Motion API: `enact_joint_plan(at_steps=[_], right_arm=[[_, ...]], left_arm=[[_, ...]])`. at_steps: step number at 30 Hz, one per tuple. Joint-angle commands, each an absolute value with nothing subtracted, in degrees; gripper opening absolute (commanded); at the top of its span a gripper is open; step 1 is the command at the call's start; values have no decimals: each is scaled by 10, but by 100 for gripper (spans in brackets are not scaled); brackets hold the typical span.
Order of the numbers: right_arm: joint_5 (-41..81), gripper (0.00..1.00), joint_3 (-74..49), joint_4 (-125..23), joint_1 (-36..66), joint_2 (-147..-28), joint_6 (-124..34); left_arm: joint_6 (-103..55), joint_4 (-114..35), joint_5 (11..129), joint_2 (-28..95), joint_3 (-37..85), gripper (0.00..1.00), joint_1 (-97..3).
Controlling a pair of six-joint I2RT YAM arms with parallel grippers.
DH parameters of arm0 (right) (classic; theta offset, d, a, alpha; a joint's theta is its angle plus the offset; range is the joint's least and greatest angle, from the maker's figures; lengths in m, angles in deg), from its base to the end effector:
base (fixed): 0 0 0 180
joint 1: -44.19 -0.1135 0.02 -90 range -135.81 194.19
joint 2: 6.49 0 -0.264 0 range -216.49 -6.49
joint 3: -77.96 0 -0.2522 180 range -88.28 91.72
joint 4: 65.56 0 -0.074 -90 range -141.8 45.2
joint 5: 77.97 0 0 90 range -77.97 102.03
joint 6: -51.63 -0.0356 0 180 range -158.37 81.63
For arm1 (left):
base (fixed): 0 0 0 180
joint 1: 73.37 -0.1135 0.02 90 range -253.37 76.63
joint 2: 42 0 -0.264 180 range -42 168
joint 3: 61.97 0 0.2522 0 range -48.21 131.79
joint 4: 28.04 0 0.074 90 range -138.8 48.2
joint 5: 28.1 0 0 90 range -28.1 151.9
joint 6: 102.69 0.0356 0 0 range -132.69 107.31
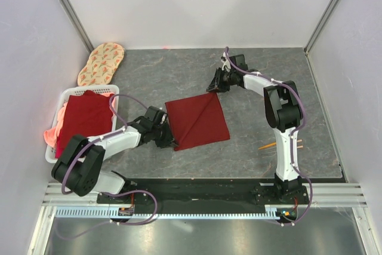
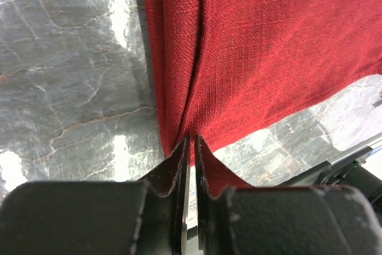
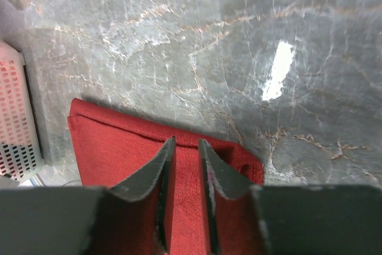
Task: Fold the napkin into a case and place the utensils inside
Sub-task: Smooth out the upper triangle-folded napkin at the center of the board.
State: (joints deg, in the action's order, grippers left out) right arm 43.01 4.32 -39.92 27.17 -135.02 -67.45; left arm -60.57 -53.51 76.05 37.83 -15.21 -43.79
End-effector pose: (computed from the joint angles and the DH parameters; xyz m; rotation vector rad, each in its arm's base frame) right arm 0.4615 0.1604 0.1474 -0.0032 2.4987 1.0089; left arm 0.2056 -0.1267 0.1432 -0.3444 2.7466 -0.7553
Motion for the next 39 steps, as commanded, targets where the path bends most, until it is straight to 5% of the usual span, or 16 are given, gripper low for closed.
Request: enact_joint_plan(at_steps=[1, 11, 20, 39], right_arm=[[422, 31, 71, -371, 272, -1309, -651], [455, 35, -91, -447, 206, -1200, -704], [511, 22, -246, -608, 135, -1183, -773], [511, 17, -132, -519, 240, -1288, -691]], left_arm=[[-572, -556, 777, 332, -135, 14, -442], [-594, -526, 821, 396, -46, 15, -448], [-595, -500, 818, 433, -82, 13, -449], [-602, -473, 813, 418, -159, 13, -449]])
